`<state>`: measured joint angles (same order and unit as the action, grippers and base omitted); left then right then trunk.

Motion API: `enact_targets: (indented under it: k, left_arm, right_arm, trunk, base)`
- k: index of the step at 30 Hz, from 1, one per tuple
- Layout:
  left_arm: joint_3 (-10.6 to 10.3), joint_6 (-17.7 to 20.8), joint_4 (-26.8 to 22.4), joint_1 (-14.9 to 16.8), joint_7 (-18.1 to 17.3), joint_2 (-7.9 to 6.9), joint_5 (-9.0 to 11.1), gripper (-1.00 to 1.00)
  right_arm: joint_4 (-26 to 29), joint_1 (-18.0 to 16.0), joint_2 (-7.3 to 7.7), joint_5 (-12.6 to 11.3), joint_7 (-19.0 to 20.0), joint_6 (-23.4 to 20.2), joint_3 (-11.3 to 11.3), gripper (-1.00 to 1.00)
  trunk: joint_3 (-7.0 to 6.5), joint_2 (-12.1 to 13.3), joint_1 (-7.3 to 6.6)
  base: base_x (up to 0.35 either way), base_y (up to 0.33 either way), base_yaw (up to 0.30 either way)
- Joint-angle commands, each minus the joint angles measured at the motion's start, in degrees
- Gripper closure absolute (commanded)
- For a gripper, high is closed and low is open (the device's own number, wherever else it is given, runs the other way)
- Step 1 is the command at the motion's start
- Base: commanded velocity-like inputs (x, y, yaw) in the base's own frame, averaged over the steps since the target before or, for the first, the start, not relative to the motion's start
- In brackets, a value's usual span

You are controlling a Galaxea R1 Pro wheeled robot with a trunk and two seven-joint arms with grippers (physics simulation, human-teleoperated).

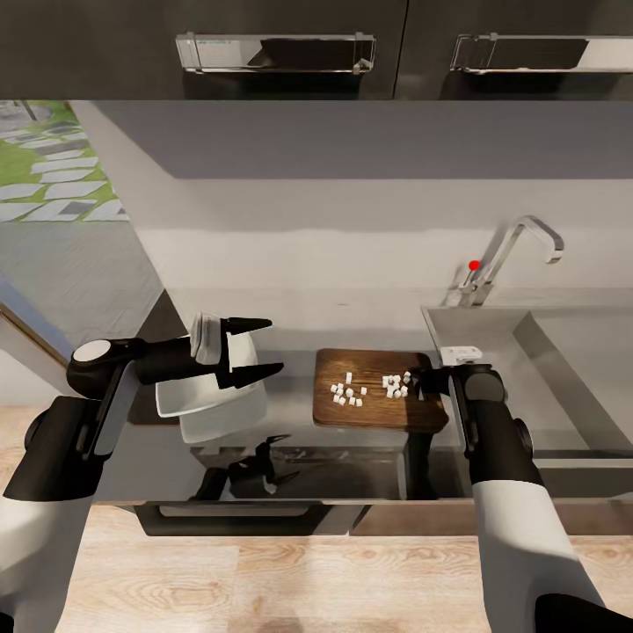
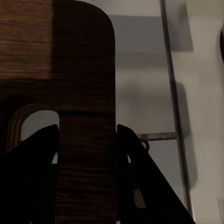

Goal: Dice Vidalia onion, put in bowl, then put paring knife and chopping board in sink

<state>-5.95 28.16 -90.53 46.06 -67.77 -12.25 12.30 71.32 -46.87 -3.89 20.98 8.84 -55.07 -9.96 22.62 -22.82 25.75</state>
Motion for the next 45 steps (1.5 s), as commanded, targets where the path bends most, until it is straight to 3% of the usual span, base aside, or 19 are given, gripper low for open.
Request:
enact_targets:
  k: [1, 29, 45]
  left_arm:
    - [-0.1, 0.6, 0.0, 0.0, 0.0, -0.05, 0.4, -1.0]
    - [-0.1, 0.6, 0.0, 0.1, 0.0, -0.05, 0.4, -1.0]
    - [-0.1, 0.6, 0.0, 0.0, 0.0, -0.05, 0.4, -1.0]
  right_arm:
    - [0.0, -0.1, -0.06, 0.4, 0.6, -0.2, -0.1, 1.0]
    - [0.1, 0.0, -0.06, 0.4, 0.5, -0.2, -0.1, 1.0]
    - [0.1, 0.0, -0.06, 0.4, 0.5, -0.2, -0.1, 1.0]
  trunk:
    - [0.1, -0.1, 0.04]
    - [0.08, -0.1, 0.04]
    - [-0.72, -0.1, 0.04]
  base:
    - [0.0, 0.0, 0.0]
    - [0.0, 0.0, 0.0]
    - [0.0, 0.0, 0.014]
